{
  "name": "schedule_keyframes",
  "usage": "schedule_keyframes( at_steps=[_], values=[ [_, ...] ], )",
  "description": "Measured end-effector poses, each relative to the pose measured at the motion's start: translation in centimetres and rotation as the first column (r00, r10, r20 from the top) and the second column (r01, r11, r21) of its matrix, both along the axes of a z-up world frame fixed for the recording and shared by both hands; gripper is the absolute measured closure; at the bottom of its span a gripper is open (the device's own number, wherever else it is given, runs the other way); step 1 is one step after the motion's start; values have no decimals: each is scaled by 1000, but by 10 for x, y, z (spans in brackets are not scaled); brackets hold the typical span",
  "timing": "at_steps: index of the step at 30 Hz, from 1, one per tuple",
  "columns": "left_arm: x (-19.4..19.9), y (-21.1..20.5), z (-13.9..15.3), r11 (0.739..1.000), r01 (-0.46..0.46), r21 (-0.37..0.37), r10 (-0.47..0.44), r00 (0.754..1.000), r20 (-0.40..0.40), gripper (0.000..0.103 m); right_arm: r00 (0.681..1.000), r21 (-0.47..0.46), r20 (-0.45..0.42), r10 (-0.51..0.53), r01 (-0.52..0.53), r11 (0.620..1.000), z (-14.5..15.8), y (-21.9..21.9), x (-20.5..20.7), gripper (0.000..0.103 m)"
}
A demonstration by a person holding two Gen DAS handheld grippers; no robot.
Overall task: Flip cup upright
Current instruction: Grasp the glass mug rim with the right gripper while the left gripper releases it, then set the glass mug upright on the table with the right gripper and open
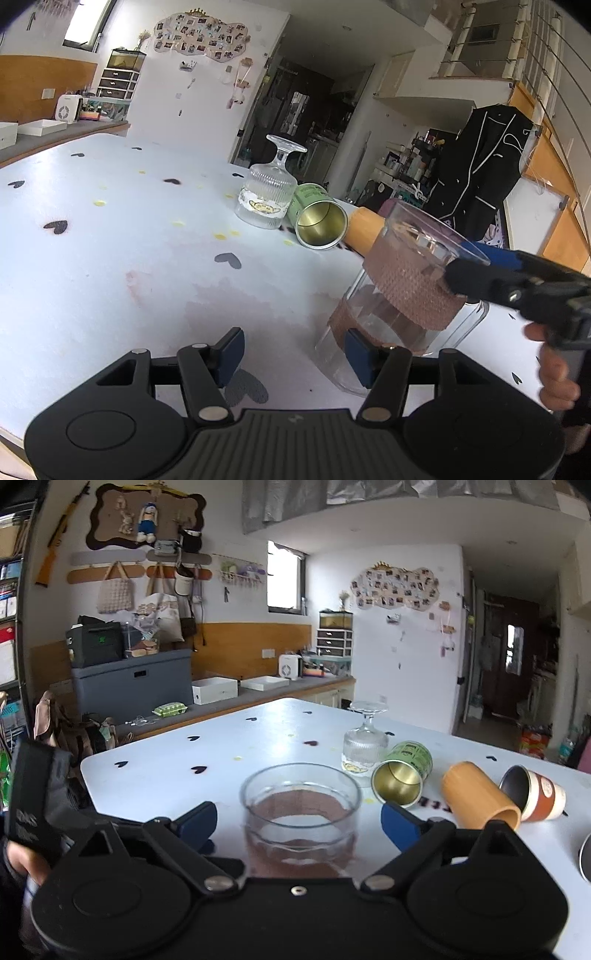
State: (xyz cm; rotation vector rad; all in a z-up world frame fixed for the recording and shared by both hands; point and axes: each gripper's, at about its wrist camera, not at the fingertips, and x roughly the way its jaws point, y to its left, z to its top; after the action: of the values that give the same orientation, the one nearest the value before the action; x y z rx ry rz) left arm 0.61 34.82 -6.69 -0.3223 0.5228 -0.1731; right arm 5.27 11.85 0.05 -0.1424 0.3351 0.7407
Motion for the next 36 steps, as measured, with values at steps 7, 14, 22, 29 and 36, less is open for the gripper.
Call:
schedule_keyframes(
  at_steps=[7, 14, 22, 29, 36],
  values=[
    [-1, -7, -2, 998, -17, 60, 16, 1000, 16, 42, 985, 44, -95, 144, -141, 989, -31, -1, 35, 5],
    [-6, -6, -1, 988, -79, 132, 75, 997, 33, 32, 982, 113, -116, 152, -139, 984, -39, 4, 32, 19],
    [-10, -9, 5, 982, -107, 154, 99, 993, 59, 28, 995, 93, -98, -2, 11, 996, -38, -9, 20, 25],
    [-8, -21, 5, 982, -99, 162, 88, 993, 72, 28, 959, 94, -100, -266, 275, 957, -40, -78, 19, 25],
    [-6, -31, 2, 982, -97, 162, 85, 994, 75, 20, 847, 65, -63, -527, 531, 845, -42, -166, 14, 25]
  ],
)
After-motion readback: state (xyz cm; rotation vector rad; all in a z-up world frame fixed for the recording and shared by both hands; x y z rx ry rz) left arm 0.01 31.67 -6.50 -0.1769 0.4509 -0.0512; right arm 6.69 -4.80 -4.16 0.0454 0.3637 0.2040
